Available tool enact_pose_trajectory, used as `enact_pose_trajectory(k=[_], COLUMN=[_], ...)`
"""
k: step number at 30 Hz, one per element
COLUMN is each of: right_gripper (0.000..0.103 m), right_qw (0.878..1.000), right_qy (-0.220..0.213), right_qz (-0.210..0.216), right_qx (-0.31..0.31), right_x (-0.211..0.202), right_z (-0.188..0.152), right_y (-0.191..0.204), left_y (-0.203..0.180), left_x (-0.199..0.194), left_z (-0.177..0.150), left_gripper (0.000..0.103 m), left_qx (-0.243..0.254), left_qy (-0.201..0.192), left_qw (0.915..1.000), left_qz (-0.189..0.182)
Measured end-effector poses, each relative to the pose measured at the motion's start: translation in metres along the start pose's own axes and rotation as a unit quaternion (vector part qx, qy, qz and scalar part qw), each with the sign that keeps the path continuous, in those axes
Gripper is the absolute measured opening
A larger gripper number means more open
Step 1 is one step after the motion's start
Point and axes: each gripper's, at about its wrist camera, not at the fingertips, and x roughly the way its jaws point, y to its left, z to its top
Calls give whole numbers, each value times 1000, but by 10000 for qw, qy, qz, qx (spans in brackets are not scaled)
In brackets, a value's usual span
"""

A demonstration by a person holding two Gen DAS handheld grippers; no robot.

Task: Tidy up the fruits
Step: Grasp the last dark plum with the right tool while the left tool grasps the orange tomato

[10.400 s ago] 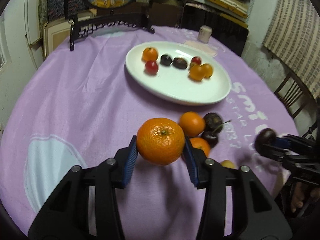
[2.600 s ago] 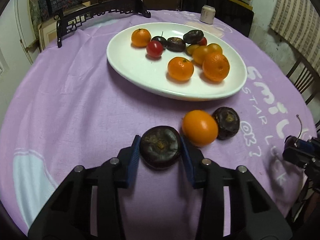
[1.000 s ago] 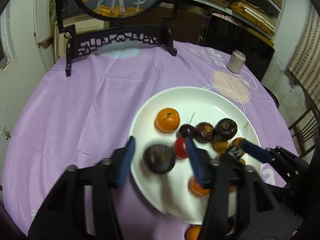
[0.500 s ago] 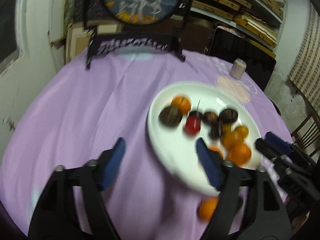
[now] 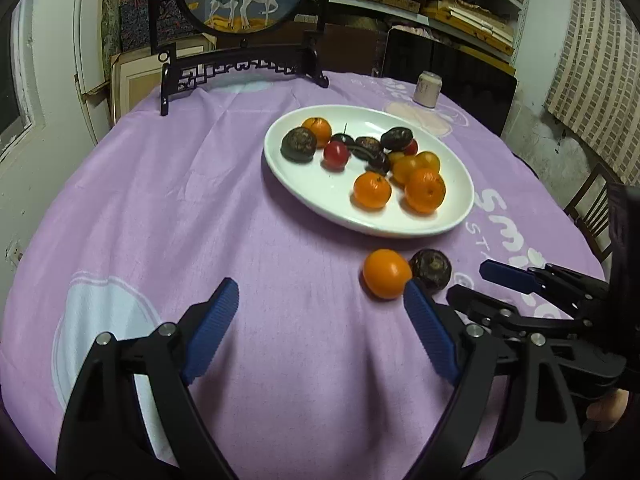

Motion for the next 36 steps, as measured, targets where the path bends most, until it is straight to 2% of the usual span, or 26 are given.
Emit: enact_pose_trajectory(k=[5,8,9,10,13,16,21,31,32,34,35,36], right_gripper=[56,56,51,41,41,41,41,41,41,41,41,41], right_qw=[9978,9966,9966,9970,9971,9984,9987,9983,9982,9981,9981,9980], right_qy=[558,428,383,375,476,471,397,295,302,319,324,331], right_qz=[-284,-524,-540,-478,-404,-264,-291,-138,-130,-101,-92,-85], right_qx=[-209,-467,-492,-489,-441,-140,140,485,500,522,524,524], right_x=[30,39,41,41,35,22,-2,-26,-26,-26,-26,-25], right_z=[6,11,12,13,9,4,-10,-35,-35,-37,-38,-38], right_y=[8,16,16,16,13,-2,-26,-54,-55,-56,-56,-56], left_y=[10,12,11,10,3,-10,-38,-60,-60,-59,-57,-57], left_x=[5,7,7,7,7,12,28,71,75,83,81,80], left_z=[-7,-8,-8,-8,-5,-1,1,11,11,10,10,11], left_gripper=[86,86,86,86,87,88,88,86,84,63,56,40], left_qx=[-83,-80,-62,-49,35,181,516,690,677,620,561,569], left_qy=[152,218,235,241,253,305,476,809,854,1004,934,942], left_qw=[9999,9997,9997,9997,9997,9994,9975,9935,9932,9923,9935,9936], left_qz=[7,31,43,46,20,-27,13,401,422,384,324,265])
